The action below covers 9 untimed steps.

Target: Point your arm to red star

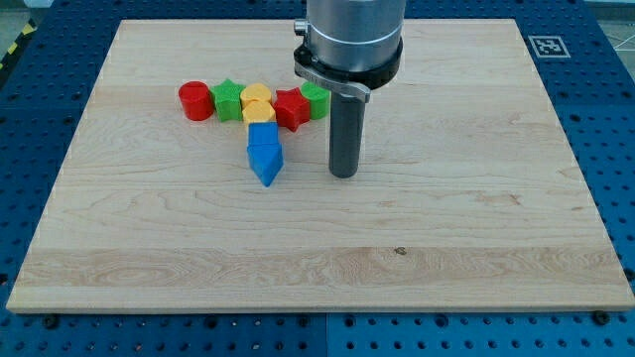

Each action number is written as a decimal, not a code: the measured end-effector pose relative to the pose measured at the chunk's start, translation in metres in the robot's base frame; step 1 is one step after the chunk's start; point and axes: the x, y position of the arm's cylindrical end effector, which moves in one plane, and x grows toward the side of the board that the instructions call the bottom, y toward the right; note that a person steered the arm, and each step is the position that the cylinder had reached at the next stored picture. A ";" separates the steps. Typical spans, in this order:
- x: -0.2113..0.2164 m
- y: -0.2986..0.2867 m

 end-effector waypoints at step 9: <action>-0.045 -0.032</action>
